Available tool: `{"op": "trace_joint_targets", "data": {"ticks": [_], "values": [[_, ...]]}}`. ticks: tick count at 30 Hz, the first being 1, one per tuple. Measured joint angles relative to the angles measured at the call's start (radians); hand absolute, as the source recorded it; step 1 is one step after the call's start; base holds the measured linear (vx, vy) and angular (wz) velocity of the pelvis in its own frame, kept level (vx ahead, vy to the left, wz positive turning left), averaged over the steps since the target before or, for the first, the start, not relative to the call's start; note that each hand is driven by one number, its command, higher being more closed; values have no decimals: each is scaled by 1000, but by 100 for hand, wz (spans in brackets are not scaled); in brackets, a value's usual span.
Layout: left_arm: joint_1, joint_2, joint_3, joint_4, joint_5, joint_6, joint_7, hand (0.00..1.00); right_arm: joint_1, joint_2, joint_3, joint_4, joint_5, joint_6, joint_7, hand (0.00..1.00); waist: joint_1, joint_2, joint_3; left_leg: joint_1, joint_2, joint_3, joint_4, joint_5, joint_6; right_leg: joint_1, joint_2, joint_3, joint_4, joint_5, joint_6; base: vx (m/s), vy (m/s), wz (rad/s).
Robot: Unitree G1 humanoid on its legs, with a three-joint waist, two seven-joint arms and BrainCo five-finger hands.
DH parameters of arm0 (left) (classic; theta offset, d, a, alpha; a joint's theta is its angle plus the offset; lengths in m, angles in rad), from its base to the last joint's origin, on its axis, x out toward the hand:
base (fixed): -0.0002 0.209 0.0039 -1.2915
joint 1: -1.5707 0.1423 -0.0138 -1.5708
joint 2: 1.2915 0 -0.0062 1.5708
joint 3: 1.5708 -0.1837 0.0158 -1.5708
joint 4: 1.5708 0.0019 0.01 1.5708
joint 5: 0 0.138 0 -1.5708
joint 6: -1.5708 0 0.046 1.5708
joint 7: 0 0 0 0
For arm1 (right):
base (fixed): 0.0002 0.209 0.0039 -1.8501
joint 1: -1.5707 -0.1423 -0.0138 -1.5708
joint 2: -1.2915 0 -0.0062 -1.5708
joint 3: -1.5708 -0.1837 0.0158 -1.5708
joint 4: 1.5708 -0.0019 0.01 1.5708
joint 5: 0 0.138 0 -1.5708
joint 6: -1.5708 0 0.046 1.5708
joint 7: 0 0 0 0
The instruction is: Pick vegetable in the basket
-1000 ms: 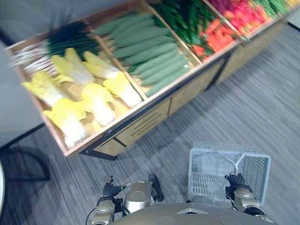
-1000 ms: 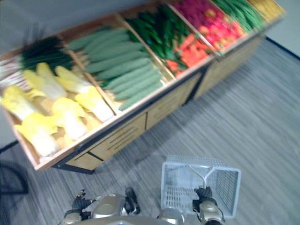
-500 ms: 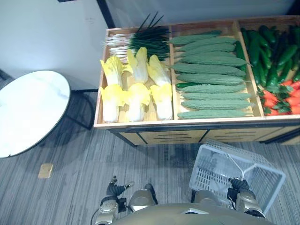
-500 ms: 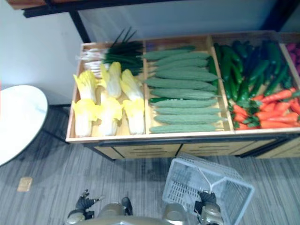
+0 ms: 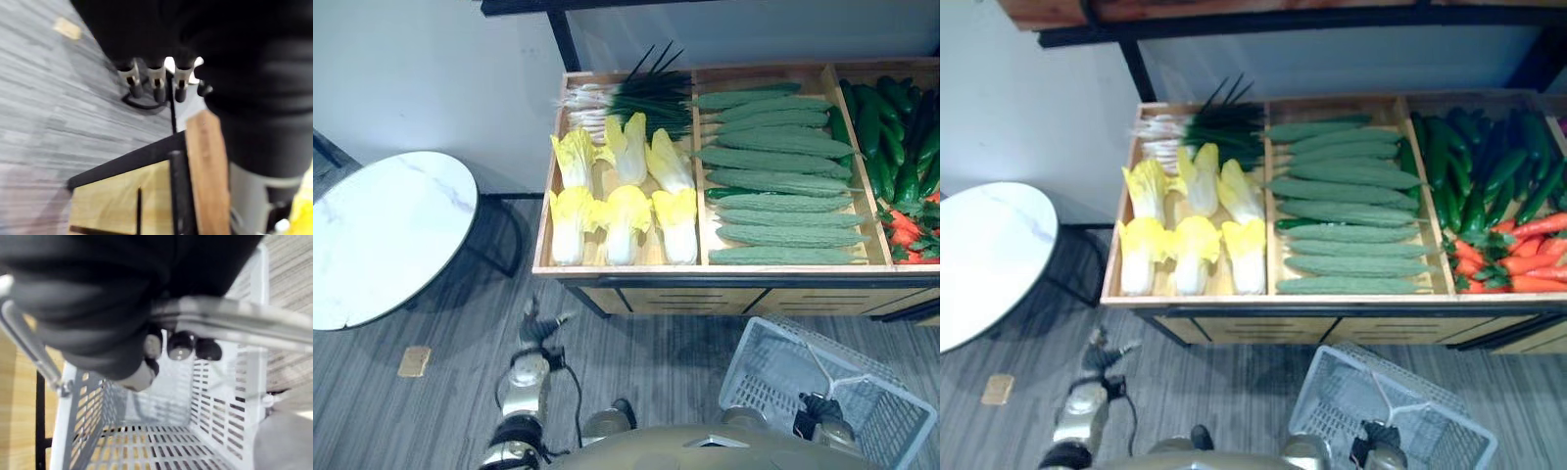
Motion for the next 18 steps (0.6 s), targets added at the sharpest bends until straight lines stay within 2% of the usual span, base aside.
{"op": "trace_joint_targets", "data": {"ticks": [1,2,3,4,5,6,8,9,10,11,15,18], "values": [[-4,3,1,-14,20,0,12,0,0,3,14,-10,-2,-1,0,100,9,2,1,8,0,16,-12,-7,-2,-25,-3,-5,37,7,-12,-105,160,-65],[-6,12,6,-47,38,0,41,0,-1,5,41,-26,-9,-7,0,100,24,10,3,5,1,40,-19,-13,-1,-70,-15,-51,99,12,-50,-91,123,-58],[-12,18,25,-85,59,0,67,0,0,5,66,-29,-16,-11,0,100,20,2,5,2,1,40,-13,-16,2,-93,-14,-102,129,1,-80,-80,93,-43],[-19,25,29,-100,59,0,83,0,2,5,75,-28,-16,-12,0,100,20,2,6,0,3,36,-11,-16,2,-96,-2,-101,130,-11,-70,0,0,0],[-38,44,31,-118,59,0,102,0,3,6,87,-27,-17,-18,0,100,19,2,6,-10,16,28,2,-16,3,-104,56,-36,120,-42,-41,9,-76,15],[-65,72,31,-121,59,0,118,0,4,5,103,-27,-16,-19,-1,100,11,-2,9,-17,21,16,16,-9,11,-100,111,22,89,-63,-56,46,-143,17],[-110,111,33,-123,67,1,129,0,4,-1,109,-28,-17,-18,-6,100,6,-13,19,-10,8,6,28,-4,16,-52,106,1,44,-94,-112,80,-151,20],[-133,131,33,-159,71,3,129,0,4,-9,103,-33,-17,-18,-12,100,-5,8,32,-10,11,-7,27,6,19,-38,113,-12,31,-92,-111,62,-100,24],[-138,142,36,-191,76,2,130,0,5,-12,98,-41,-17,-18,-18,100,-11,17,37,-8,15,-12,25,6,19,-32,120,-14,23,-91,-112,47,-84,11],[-154,166,41,-248,100,-2,138,0,6,-18,93,-44,-17,-16,-20,100,-7,32,41,0,23,-8,13,11,11,-30,132,-9,14,-88,-118,54,-68,-14],[-202,218,36,-370,152,-35,153,0,4,-34,95,-45,-19,-15,-20,100,-1,50,35,19,40,24,-27,24,-1,-28,163,7,-22,-68,-135,66,-42,-24],[-224,217,-48,-381,192,-34,148,0,2,-35,98,-46,-56,-15,-20,100,-7,57,36,32,36,44,-50,35,3,-13,173,29,-79,-32,-132,45,22,-26]]}}
